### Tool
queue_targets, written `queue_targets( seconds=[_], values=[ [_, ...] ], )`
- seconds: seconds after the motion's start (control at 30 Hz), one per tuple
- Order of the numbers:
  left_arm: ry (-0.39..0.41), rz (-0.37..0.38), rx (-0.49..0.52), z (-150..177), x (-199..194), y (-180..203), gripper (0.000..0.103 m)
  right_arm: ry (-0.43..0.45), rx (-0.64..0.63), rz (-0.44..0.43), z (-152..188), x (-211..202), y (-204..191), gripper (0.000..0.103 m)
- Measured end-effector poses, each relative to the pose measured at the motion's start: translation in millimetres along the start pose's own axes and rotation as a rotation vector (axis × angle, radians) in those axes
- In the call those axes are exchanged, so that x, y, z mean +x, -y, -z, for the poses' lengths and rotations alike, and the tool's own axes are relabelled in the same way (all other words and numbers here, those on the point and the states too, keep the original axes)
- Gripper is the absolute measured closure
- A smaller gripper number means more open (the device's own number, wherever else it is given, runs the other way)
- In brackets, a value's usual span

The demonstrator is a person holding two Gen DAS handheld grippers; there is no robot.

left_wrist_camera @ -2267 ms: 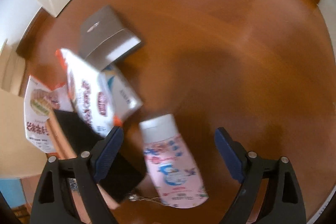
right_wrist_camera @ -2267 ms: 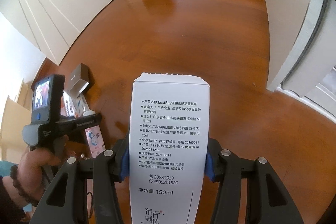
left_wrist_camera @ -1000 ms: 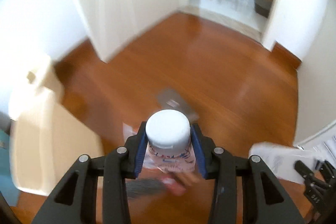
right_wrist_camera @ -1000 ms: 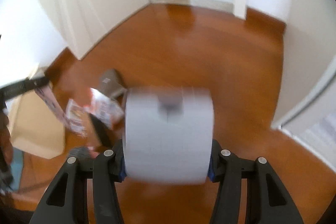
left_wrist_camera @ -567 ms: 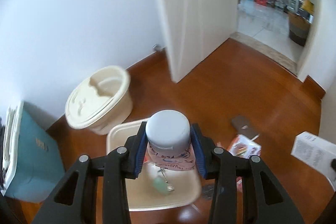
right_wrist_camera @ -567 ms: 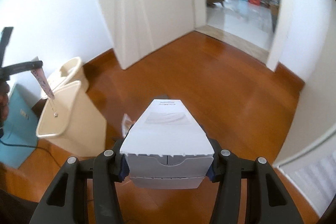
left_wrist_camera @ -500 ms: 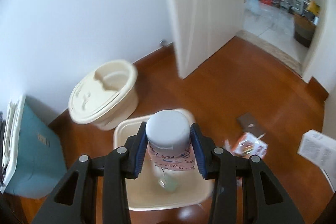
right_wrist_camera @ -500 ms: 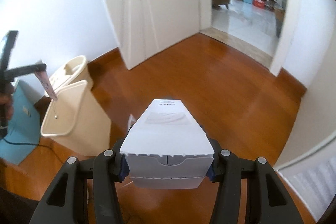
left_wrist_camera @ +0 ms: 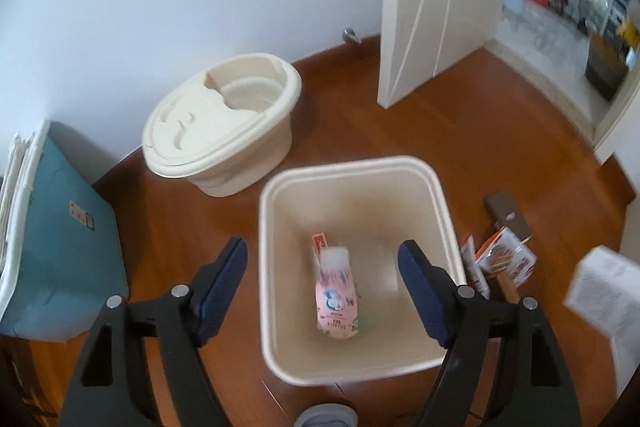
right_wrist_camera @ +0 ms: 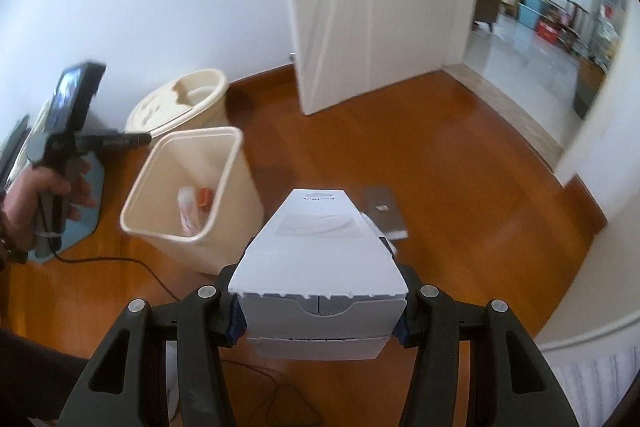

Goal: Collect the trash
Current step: 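Open the right tool over the wastebasket to drop the white box, then lower the right tool to the wooden board and grasp it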

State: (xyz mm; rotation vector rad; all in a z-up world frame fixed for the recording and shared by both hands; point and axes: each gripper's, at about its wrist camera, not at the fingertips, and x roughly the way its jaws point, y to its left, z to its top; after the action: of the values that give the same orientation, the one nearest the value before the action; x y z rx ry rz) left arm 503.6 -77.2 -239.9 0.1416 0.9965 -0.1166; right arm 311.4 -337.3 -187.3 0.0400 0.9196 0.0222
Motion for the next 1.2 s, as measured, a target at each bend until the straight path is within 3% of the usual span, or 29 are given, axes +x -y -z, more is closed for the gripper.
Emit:
queue_targets(
  seconds=[0.2,0.4,0.57,0.73,0.8,0.83,0.97,1.07,1.2],
  values=[
    [0.083,0.045,-0.104,-6.9,-92.6,-47.1,0.026,0.038,-0.068,-0.102,-47.3,19.0,-75.4,0.048],
    [0.113,0.071,-0.282,21.0,-159.3,-98.4,0.019,0.013,-0.038,-0.15,-75.6,96.0,-138.3,0.048],
    [0.139,0.014,-0.252,28.9,-151.9,-105.2,0.019,-0.095,-0.013,-0.153,-67.8,170.4,-168.1,0.048],
    [0.099,0.058,-0.234,26.3,-133.9,-94.0,0.019,-0.224,-0.014,-0.149,-53.8,230.7,-194.3,0.047],
    [0.121,0.057,-0.194,25.5,-138.0,-84.5,0.019,-0.255,-0.017,-0.132,-48.4,243.9,-198.3,0.042],
    [0.133,0.058,-0.179,25.0,-139.9,-80.9,0.019,-0.272,-0.02,-0.12,-46.0,247.6,-198.4,0.033],
    [0.149,0.045,-0.145,24.1,-141.8,-72.1,0.019,-0.244,-0.043,-0.128,-43.2,225.6,-187.0,0.018],
    [0.133,0.043,-0.144,27.1,-140.5,-68.8,0.019,-0.22,-0.076,-0.18,-44.8,186.5,-165.3,0.016],
    [0.122,0.046,-0.06,32.1,-134.9,-49.0,0.019,-0.125,-0.158,-0.129,-35.8,128.4,-102.4,0.007]
  ],
)
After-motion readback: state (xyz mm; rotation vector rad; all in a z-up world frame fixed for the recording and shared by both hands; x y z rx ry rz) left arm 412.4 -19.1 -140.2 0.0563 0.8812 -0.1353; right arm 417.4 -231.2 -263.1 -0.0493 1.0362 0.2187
